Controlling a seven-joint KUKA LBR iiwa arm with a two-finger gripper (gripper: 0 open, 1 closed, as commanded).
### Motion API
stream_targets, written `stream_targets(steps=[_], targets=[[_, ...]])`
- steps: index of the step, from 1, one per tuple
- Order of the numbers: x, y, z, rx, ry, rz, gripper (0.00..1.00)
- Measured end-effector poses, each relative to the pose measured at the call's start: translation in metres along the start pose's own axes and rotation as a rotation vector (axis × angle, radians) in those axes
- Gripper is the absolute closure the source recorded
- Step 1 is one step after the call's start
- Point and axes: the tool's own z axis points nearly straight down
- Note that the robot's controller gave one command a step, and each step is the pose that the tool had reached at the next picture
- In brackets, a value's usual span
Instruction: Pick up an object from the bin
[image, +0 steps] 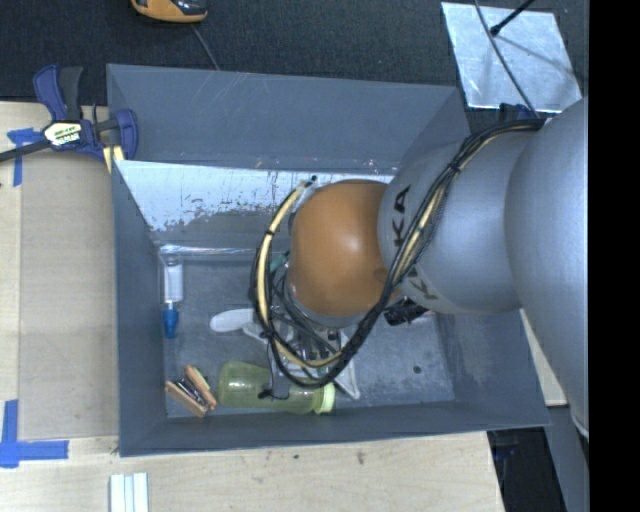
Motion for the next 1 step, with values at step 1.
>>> stream_targets(steps=[1], targets=[[-0.0019, -0.0007, -0.0047, -0.002, -0.008, 0.004, 0.0]])
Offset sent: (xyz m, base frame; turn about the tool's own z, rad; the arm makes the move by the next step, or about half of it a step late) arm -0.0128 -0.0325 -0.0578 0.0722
